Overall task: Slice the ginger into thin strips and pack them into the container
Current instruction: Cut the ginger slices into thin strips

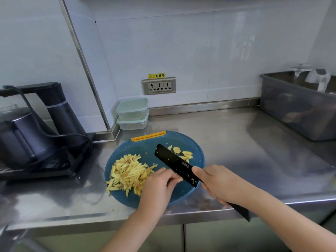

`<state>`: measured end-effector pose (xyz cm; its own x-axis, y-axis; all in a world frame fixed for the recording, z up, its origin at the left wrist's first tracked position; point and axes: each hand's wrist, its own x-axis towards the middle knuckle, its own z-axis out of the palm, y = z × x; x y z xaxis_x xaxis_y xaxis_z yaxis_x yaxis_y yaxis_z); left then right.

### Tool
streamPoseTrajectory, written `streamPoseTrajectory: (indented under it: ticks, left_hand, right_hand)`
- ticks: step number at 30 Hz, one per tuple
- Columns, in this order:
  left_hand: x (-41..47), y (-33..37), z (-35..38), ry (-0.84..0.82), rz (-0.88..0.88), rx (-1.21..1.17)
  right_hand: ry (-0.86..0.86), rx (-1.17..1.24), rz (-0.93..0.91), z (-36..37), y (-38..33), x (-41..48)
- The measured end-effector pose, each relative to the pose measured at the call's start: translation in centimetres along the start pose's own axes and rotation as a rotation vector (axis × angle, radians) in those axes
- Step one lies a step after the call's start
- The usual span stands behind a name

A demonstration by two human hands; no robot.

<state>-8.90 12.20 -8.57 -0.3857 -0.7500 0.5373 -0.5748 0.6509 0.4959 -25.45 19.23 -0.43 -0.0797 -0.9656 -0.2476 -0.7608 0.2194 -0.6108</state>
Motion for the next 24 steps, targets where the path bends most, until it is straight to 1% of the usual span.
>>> streamPoseTrajectory:
  ticks: [9, 17, 21, 24]
  left_hand:
    - [0.0, 0.2, 0.0, -0.004, 0.004, 0.013]
    - [0.2, 0.1, 0.2, 0.001, 0.013, 0.021]
    - [-0.1, -0.1, 0.0, -0.025, 0.001, 0.002]
    - [-0.2, 0.0, -0.3, -0.022, -0.034, -0.046]
  right_hand:
    - [0.05, -0.127, -0.049, 0.9, 0.1, 0.4]
    - [0.066, -0.167, -0.049, 2.7, -0.7, 1.8]
    - [0.117, -0.141, -0.038, 3.2, -1.8, 2.5]
    - [0.068, -0.055, 0.015, 2.7, -1.1, 2.4]
